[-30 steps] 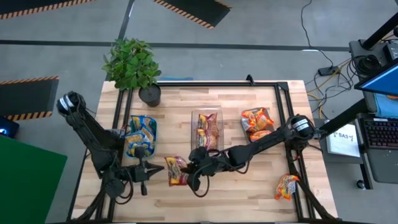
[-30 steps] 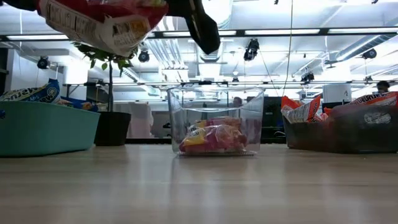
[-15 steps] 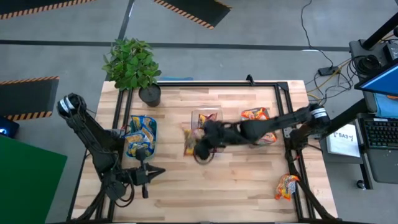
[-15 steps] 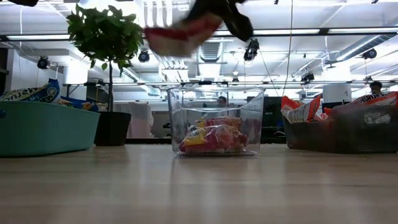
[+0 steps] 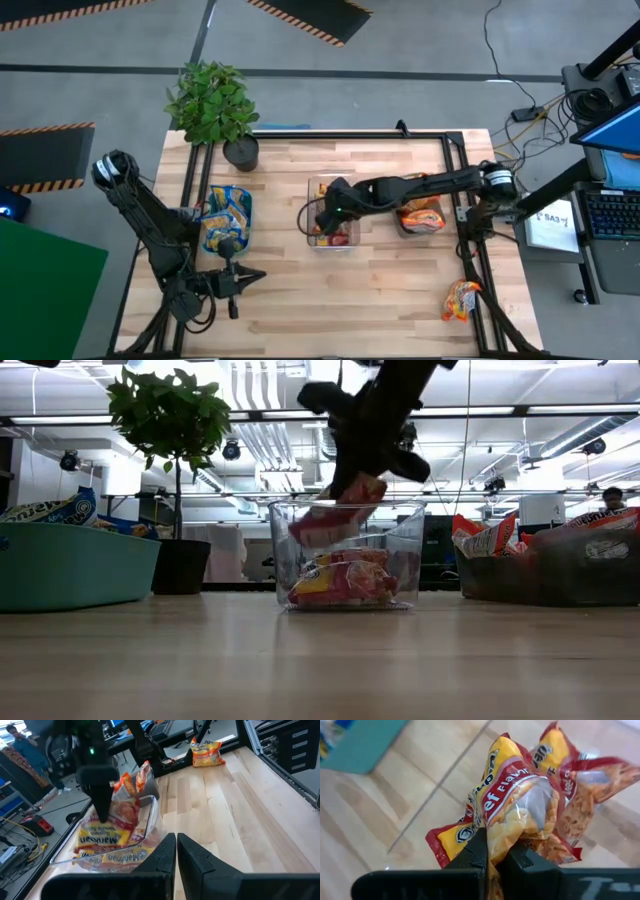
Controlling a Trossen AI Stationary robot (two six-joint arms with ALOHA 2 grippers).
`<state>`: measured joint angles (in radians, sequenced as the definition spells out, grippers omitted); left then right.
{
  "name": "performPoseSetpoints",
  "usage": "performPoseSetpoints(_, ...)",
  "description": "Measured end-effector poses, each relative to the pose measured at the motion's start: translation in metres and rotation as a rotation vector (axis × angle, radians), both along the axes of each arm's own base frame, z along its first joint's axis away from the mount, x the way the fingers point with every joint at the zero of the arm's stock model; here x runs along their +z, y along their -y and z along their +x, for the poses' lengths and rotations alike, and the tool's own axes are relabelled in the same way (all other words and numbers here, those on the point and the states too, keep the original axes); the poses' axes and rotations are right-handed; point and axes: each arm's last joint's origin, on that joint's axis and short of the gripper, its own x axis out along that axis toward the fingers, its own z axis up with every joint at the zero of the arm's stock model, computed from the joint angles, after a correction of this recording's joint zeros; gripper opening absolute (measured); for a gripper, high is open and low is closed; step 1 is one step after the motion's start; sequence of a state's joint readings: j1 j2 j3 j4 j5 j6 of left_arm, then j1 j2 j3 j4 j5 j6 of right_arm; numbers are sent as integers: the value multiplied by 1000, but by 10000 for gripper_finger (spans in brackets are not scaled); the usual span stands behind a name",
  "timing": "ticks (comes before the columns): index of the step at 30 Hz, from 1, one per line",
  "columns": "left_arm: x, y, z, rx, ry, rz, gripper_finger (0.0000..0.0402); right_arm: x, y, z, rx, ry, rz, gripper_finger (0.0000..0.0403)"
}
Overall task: Sort Maruchan noodles
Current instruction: Put the red noodle pack into the transparent bin
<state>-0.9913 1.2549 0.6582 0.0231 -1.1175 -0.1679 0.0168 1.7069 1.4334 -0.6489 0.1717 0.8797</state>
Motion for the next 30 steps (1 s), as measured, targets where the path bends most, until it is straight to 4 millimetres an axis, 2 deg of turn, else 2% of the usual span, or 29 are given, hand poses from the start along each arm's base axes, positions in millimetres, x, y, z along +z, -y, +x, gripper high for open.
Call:
performPoseSetpoints(9, 0, 0, 0, 4, 2, -9, 0, -36, 1, 12, -26, -95, 36, 19)
performPoseSetpoints(15, 0, 0, 0, 7, 4, -22, 0, -38, 1, 13, -21, -105, 24, 80)
performPoseSetpoints(23, 0, 0, 0, 6, 1, -14, 0, -23, 5, 2, -12, -195, 13, 149)
performPoseSetpoints(27, 0, 0, 0, 4, -1, -2, 0, -4, 8, -2, -8, -228, 5, 155)
performPoseSetpoints(30, 0, 0, 0, 4, -1, -3, 0, 7, 9, -2, 12, -234, -6, 144)
